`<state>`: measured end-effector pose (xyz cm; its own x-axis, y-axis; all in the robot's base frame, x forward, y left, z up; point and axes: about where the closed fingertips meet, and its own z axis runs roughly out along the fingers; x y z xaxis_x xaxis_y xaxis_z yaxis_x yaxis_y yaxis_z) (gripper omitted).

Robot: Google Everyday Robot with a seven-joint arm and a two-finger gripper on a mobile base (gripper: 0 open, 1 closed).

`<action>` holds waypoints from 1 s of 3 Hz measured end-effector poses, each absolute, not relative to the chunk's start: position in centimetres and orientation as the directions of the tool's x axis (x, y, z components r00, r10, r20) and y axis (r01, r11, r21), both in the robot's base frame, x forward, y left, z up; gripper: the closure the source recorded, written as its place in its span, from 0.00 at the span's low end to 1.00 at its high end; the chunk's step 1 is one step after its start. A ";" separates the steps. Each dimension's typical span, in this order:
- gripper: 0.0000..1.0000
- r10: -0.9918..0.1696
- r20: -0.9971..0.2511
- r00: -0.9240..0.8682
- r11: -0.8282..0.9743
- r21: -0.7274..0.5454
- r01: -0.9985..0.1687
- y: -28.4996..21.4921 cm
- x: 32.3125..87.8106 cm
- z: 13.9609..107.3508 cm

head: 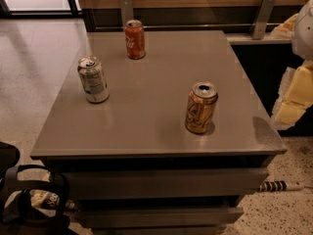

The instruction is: Knock orange can over

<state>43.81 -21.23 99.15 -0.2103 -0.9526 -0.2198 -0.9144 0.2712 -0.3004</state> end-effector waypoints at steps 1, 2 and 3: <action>0.00 -0.953 -0.220 -0.210 0.271 -0.301 -0.914 -21.2 43.8 99.2; 0.00 -0.943 -0.266 -0.200 0.278 -0.299 -0.913 -21.3 43.7 99.1; 0.00 -0.896 -0.417 -0.153 0.293 -0.296 -0.909 -21.5 44.2 98.7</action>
Offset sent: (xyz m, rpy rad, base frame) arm -0.0053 -0.0064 -0.0030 0.2753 -0.0526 0.0462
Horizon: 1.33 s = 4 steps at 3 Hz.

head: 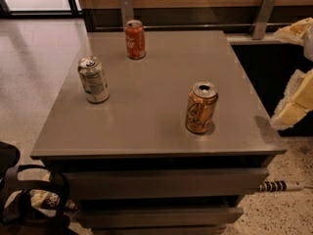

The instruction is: Knock orange can over

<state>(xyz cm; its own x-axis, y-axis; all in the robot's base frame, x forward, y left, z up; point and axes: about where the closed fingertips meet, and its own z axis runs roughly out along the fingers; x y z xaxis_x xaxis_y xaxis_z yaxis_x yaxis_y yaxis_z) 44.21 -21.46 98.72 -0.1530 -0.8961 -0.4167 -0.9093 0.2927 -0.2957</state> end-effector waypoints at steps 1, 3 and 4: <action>0.00 -0.796 -0.601 -0.074 0.286 -0.266 -0.920 -20.1 45.1 97.7; 0.00 -0.572 -0.820 0.000 0.247 -0.172 -0.954 -16.7 47.6 93.2; 0.00 -0.439 -0.898 0.021 0.262 -0.150 -0.953 -16.2 48.4 90.8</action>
Offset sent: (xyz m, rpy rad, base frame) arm 0.0283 0.0432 -0.0388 0.5286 -0.0235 0.1878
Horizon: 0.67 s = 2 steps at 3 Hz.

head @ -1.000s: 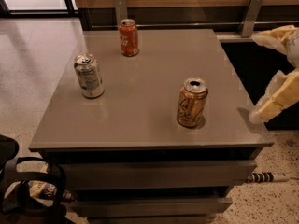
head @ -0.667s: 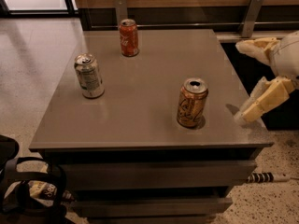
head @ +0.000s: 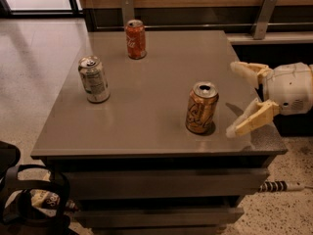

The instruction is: Knock orange can over

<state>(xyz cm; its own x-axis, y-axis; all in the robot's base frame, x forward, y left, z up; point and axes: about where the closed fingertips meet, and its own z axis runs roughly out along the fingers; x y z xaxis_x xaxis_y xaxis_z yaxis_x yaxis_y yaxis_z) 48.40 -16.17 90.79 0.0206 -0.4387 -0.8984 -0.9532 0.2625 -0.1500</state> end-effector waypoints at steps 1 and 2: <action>0.00 -0.398 -0.917 0.035 0.261 -0.149 -0.954 -15.8 48.6 90.5; 0.00 -0.378 -0.925 0.037 0.263 -0.145 -0.954 -15.6 48.6 90.2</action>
Offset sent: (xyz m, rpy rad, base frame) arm 0.0019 0.0020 -0.0026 0.0451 -0.0134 0.0067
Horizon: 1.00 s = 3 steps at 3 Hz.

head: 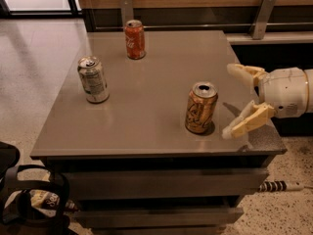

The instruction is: Knock orange can over

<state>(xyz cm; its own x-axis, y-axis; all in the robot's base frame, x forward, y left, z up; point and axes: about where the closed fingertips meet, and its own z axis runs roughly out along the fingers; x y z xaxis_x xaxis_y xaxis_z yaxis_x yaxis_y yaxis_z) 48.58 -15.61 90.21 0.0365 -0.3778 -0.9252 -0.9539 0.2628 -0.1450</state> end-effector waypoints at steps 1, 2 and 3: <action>0.00 -0.343 -0.938 0.039 0.269 -0.138 -0.953 -15.3 48.5 89.8; 0.00 -0.314 -0.949 0.031 0.271 -0.121 -0.955 -14.7 48.5 89.0; 0.00 -0.285 -0.958 0.012 0.277 -0.094 -0.956 -14.3 48.9 88.1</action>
Offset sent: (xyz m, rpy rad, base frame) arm -0.0002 0.0108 -0.0227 0.1083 0.0195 -0.0065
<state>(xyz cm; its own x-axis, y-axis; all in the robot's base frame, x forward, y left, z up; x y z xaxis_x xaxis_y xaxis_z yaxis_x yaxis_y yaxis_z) 48.86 -14.34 88.11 0.0117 -0.2850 -0.9585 -0.9562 0.2771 -0.0941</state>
